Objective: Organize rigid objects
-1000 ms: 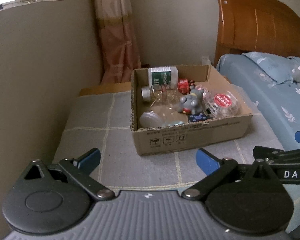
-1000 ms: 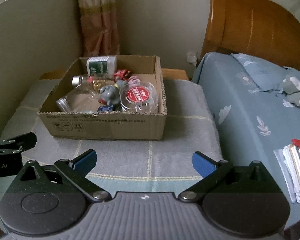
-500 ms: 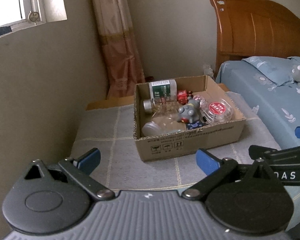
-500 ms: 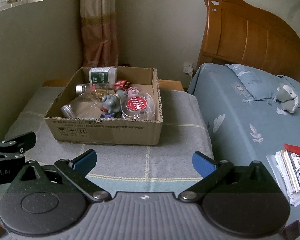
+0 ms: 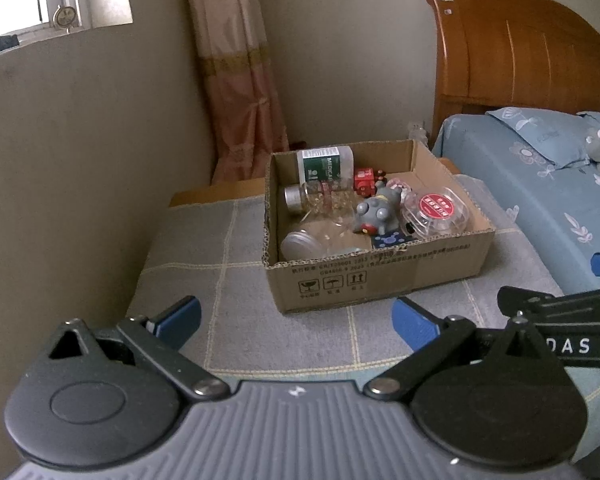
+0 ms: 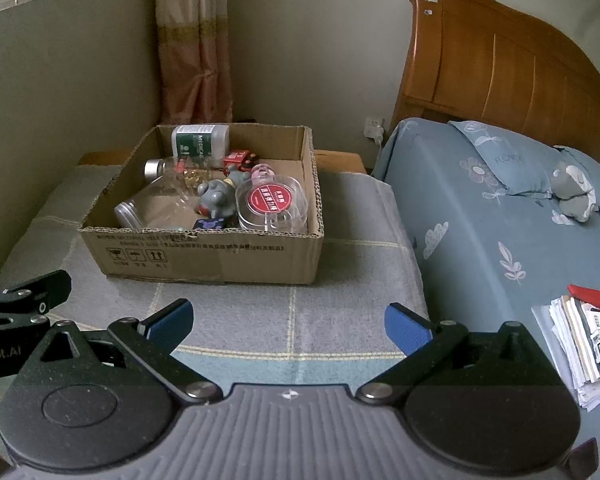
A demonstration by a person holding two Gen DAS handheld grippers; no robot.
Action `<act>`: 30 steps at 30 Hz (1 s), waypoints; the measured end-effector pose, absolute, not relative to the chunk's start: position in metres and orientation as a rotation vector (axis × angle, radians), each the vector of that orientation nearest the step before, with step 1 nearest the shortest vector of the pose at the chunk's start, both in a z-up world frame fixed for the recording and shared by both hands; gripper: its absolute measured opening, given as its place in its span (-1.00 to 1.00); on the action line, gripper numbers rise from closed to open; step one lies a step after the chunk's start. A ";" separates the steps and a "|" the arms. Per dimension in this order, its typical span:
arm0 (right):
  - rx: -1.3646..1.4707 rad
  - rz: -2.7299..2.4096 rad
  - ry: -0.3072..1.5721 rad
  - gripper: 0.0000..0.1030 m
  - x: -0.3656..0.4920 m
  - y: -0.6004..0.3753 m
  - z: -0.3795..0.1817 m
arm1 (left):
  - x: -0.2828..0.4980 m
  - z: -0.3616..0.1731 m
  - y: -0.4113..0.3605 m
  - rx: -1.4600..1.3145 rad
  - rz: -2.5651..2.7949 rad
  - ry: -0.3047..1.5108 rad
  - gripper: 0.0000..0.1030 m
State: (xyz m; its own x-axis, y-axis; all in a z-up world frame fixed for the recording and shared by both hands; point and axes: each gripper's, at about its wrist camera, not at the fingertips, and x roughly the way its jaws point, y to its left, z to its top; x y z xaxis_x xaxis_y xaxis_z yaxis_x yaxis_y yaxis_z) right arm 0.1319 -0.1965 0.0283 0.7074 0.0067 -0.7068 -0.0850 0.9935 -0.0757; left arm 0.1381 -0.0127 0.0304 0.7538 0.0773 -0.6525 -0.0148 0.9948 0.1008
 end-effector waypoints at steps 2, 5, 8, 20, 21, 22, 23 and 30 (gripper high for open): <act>-0.105 0.052 0.784 1.00 0.132 -0.197 0.028 | 0.139 0.030 -0.012 0.089 0.051 0.717 0.97; -0.108 0.051 0.785 1.00 0.132 -0.197 0.028 | 0.139 0.029 -0.012 0.089 0.052 0.719 0.97; -0.108 0.052 0.786 1.00 0.133 -0.197 0.028 | 0.140 0.029 -0.011 0.087 0.052 0.722 0.97; -0.104 0.055 0.789 1.00 0.135 -0.198 0.026 | 0.141 0.027 -0.011 0.087 0.073 0.731 0.97; -0.103 0.056 0.788 1.00 0.135 -0.198 0.026 | 0.141 0.027 -0.011 0.087 0.074 0.732 0.97; -0.102 0.056 0.789 1.00 0.135 -0.198 0.025 | 0.141 0.026 -0.012 0.087 0.075 0.733 0.97; -0.102 0.056 0.790 1.00 0.136 -0.199 0.025 | 0.141 0.026 -0.012 0.086 0.074 0.734 0.97; -0.098 0.053 0.793 1.00 0.138 -0.201 0.023 | 0.142 0.025 -0.015 0.088 0.074 0.742 0.97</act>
State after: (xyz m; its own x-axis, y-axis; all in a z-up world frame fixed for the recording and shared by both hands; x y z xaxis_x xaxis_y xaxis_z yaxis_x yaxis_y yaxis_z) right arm 0.1376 -0.2013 0.0232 0.7005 0.0109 -0.7136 -0.0848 0.9941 -0.0681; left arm 0.1424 -0.0148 0.0247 0.7351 0.0987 -0.6707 -0.0363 0.9937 0.1065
